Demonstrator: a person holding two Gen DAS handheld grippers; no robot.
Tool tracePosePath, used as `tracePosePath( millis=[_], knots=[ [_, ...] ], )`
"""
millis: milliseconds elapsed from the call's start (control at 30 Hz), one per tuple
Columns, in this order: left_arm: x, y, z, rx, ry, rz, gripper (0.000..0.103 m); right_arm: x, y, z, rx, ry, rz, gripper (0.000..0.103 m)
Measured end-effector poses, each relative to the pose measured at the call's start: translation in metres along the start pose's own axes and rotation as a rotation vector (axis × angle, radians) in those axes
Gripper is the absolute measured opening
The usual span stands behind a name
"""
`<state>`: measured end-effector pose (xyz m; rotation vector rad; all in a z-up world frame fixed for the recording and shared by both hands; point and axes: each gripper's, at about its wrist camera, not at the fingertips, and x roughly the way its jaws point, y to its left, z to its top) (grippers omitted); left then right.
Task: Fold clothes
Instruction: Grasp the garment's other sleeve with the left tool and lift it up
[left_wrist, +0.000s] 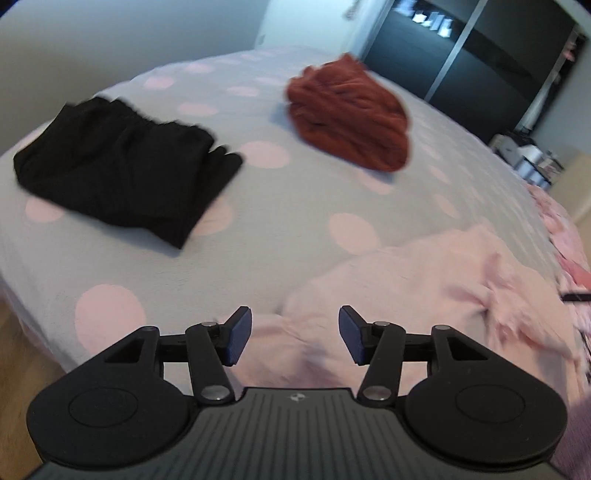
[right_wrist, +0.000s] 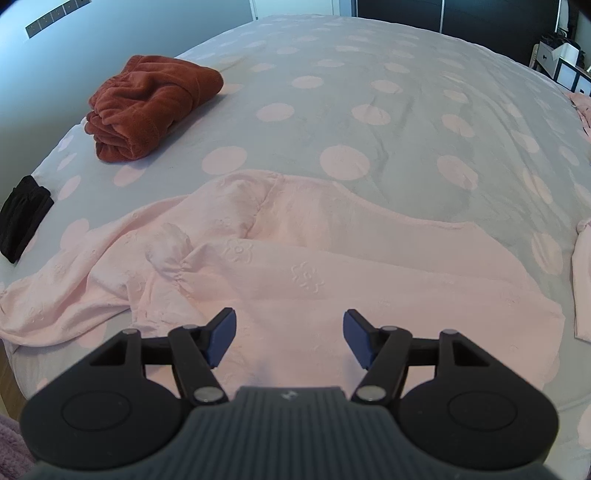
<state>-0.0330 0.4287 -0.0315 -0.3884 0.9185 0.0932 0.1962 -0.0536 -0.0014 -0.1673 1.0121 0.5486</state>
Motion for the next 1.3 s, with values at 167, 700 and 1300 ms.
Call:
tracePosePath(
  millis=[167,700,1300],
  knots=[
    [0.025,0.018,0.014,-0.077,0.040,0.030,0.049,-0.001,-0.001,-0.001,0.003,0.000,0.001,0.071],
    [0.006,-0.025,0.027,0.030,-0.066,0.096,0.003,-0.006,-0.006,0.000,0.014,-0.010,0.014,0.071],
    [-0.035,-0.045,0.196,0.022,-0.283,0.104,0.003,0.015,0.076,0.004,-0.221,-0.036,0.267,0.032]
  ],
)
